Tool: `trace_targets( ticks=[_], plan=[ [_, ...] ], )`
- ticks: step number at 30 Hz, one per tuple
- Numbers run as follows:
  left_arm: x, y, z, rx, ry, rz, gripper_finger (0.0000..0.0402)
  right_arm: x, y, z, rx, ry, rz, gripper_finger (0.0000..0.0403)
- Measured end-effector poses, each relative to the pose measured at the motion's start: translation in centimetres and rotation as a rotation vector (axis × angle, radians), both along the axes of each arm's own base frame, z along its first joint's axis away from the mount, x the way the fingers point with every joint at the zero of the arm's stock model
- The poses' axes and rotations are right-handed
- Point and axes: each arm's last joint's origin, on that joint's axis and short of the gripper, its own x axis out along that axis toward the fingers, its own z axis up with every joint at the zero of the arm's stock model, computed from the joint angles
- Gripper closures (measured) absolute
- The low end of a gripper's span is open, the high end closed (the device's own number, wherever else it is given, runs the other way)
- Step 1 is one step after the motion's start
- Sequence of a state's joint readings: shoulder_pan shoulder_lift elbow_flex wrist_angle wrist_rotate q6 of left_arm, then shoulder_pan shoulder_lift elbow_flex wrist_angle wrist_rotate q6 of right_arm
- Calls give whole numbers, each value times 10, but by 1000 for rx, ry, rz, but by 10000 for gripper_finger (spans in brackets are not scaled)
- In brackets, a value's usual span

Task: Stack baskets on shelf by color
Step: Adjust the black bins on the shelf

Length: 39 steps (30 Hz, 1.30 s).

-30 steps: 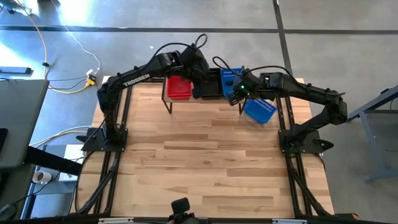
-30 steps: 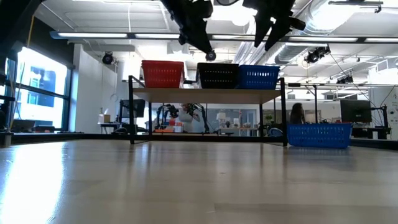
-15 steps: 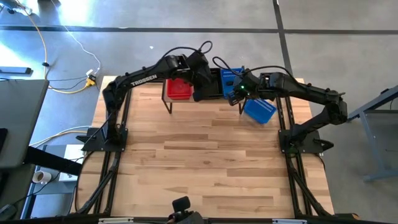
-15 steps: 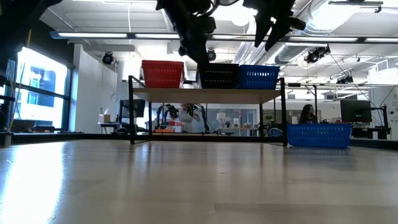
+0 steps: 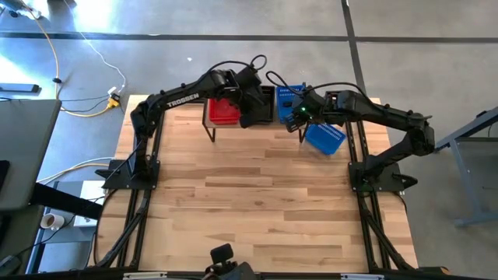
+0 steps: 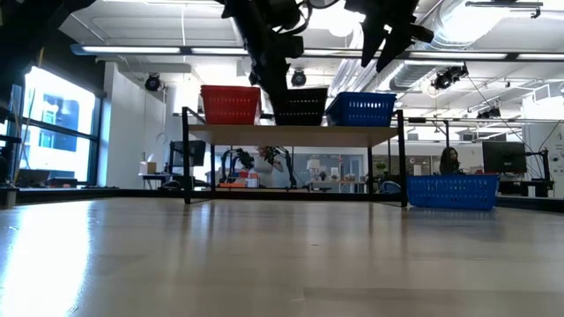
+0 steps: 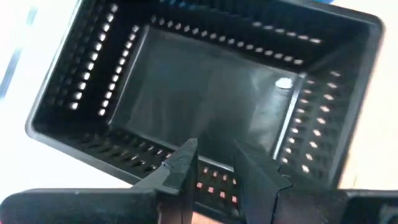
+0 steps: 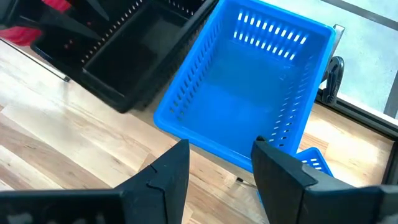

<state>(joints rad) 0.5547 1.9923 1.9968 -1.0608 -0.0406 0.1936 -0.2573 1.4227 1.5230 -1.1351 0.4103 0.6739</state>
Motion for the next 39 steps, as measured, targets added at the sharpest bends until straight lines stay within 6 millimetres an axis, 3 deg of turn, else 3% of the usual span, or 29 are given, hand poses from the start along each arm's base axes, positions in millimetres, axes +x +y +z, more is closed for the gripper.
trace_targets(
  ticks=[12,39],
  plan=[
    [-3,1,-1,-23,18,10,312,0,0,0,-1,0,0,245],
    [11,-26,-2,-46,17,-24,312,0,0,0,-2,-1,-4,245]
  ],
)
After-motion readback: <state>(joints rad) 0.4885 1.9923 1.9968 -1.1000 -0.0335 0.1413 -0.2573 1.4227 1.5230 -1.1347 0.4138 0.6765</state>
